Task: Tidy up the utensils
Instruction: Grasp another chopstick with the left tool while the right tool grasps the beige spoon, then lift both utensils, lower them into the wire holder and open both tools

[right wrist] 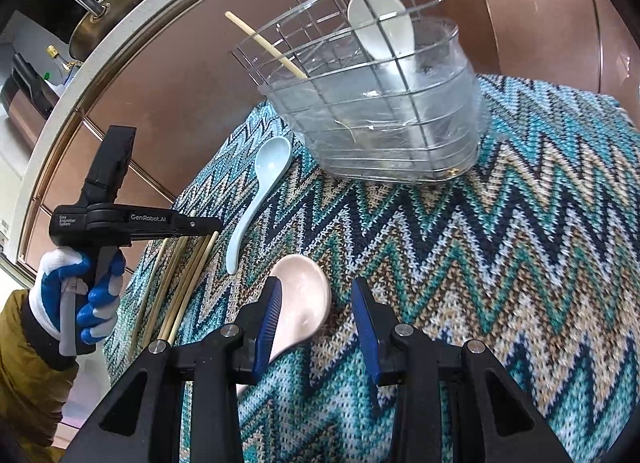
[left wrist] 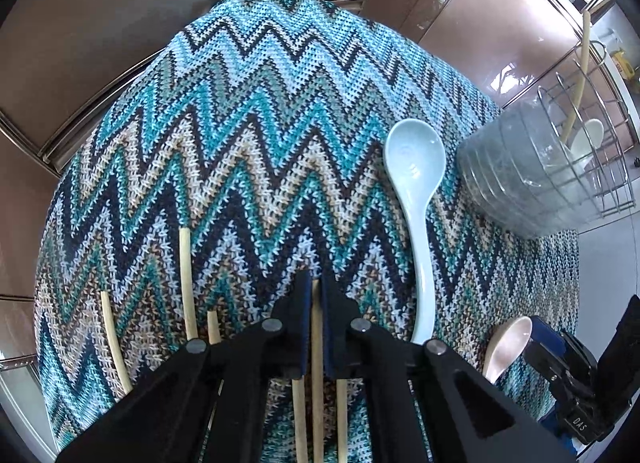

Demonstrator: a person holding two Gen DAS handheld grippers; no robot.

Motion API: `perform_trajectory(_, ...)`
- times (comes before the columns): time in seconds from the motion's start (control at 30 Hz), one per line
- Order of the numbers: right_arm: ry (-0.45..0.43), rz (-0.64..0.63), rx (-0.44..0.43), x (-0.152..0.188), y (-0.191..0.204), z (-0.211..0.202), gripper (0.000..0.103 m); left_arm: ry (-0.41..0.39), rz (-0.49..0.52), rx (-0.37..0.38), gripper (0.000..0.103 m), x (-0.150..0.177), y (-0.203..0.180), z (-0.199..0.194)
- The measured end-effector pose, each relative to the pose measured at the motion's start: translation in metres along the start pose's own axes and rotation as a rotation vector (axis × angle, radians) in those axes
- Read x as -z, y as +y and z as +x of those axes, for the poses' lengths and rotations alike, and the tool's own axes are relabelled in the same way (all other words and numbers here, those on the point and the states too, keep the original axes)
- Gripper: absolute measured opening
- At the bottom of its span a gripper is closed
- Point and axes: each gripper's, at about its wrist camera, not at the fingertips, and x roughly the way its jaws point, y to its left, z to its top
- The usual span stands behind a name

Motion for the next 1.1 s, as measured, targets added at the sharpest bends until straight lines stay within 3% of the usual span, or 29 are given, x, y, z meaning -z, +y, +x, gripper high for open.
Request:
perform_trajectory(0.13,0.045,-0.002,-0.032,-0.007,-0.002,0.015,0.027,-0.003,-0.018,0.003,0.004,0.001,0.000,-0.001)
perform_trajectory(0.23,0.077,-0.008,-0.048,-0.009,-0.003,0.024,0.008,-0.009,-0.026,0.012,0.004,0.002,0.000,-0.003)
perform_trajectory(0.37,0.066,-0.024,-0.036,-0.008,0.001,0.018,0.008,-0.038,-0.032,0.036,0.004,0.008,0.003,-0.016)
perform_trajectory(0.6,-0.018,-0.077,0.026,0.002,0.021,-0.028,0.008,-0.141,-0.030,0.072,0.004,0.023,0.008,-0.057)
perform_trajectory(1.1,-0.224,-0.168,0.167,0.033,0.099,-0.133,0.008,-0.410,0.009,0.147,0.004,0.083,-0.005,-0.198)
